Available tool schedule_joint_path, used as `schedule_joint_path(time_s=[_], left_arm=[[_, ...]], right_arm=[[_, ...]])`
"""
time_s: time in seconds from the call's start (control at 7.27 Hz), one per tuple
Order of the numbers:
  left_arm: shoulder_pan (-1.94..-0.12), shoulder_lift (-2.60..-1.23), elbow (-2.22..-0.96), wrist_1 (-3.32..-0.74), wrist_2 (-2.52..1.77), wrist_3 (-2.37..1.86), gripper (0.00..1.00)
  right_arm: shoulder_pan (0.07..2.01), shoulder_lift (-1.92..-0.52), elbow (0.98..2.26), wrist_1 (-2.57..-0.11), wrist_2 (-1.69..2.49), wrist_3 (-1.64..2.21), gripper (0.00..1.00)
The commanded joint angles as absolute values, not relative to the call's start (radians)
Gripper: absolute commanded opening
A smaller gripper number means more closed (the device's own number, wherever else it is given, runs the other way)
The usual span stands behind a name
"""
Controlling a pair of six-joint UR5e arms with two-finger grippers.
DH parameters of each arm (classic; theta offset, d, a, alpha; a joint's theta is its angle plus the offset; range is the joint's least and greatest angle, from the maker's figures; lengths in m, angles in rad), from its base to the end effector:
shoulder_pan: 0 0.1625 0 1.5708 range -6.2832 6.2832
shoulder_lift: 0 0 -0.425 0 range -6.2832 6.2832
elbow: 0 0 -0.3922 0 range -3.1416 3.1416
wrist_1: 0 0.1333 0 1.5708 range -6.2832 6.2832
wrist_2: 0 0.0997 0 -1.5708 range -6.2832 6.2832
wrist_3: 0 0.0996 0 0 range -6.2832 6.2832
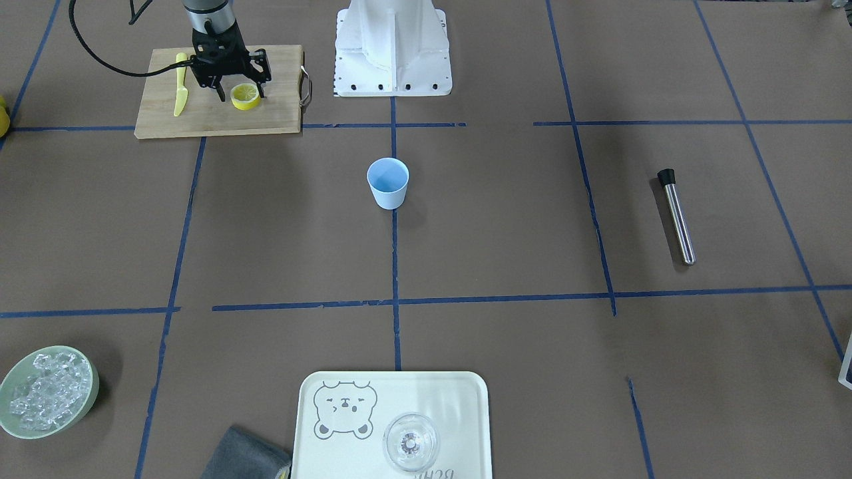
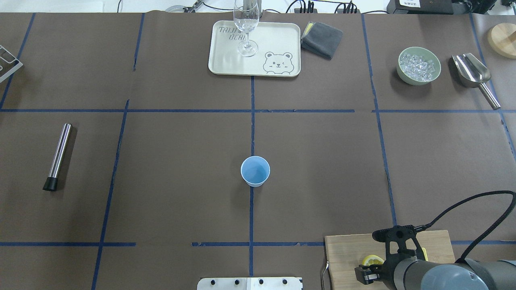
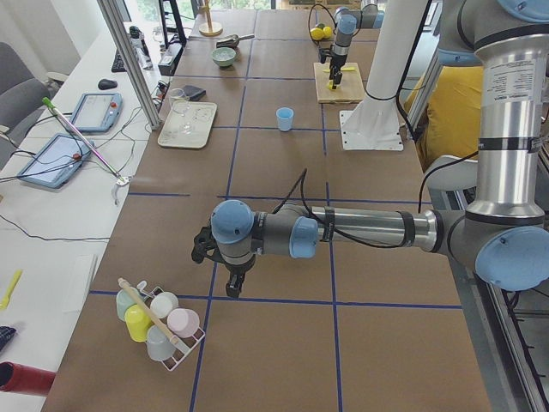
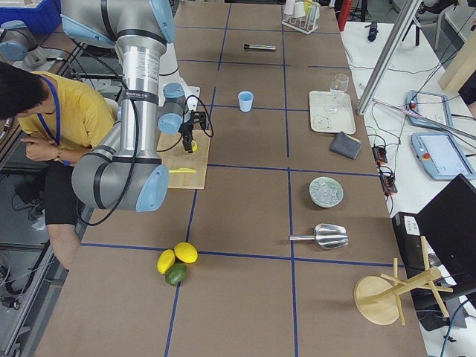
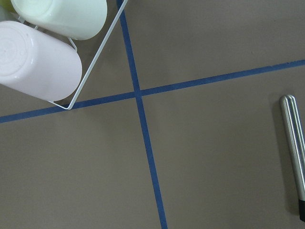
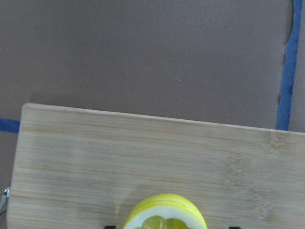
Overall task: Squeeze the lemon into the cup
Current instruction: 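Close the right gripper on the lemon slice and squeeze it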
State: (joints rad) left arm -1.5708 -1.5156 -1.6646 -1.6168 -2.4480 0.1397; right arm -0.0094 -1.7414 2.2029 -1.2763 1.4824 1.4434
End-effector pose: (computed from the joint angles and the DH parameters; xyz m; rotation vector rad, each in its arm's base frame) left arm -0.0567 -0.4732 0.6267 0.1403 0.8701 0.1677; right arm -0.4209 -0.1381 0.4105 0.1286 -0.7495 -0.0967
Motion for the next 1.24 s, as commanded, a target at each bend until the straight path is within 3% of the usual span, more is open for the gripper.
schedule_joint_path(time_s=[0.0,0.14,0.28,1.1], left_arm=[[-1.571,-1.516,-1.666,-1.617,-2.448,0.14,1.0],[-1.571,-1.516,-1.664,-1.617,-2.448,0.14,1.0],[-1.571,-1.516,-1.666,-1.617,-2.448,0.14,1.0],[-1.571,-1.516,-1.667,-1.617,-2.45,0.138,1.0]], right_arm=[[-0.011,-1.743,2.204,-1.276,1.486,1.443,0.67],[-0.011,-1.743,2.204,-1.276,1.486,1.443,0.56],[-0.009,-1.743,2.207,-1.276,1.488,1.443,0.51],[0.0,-1.749,2.252,-1.276,1.513,1.445,0.5]])
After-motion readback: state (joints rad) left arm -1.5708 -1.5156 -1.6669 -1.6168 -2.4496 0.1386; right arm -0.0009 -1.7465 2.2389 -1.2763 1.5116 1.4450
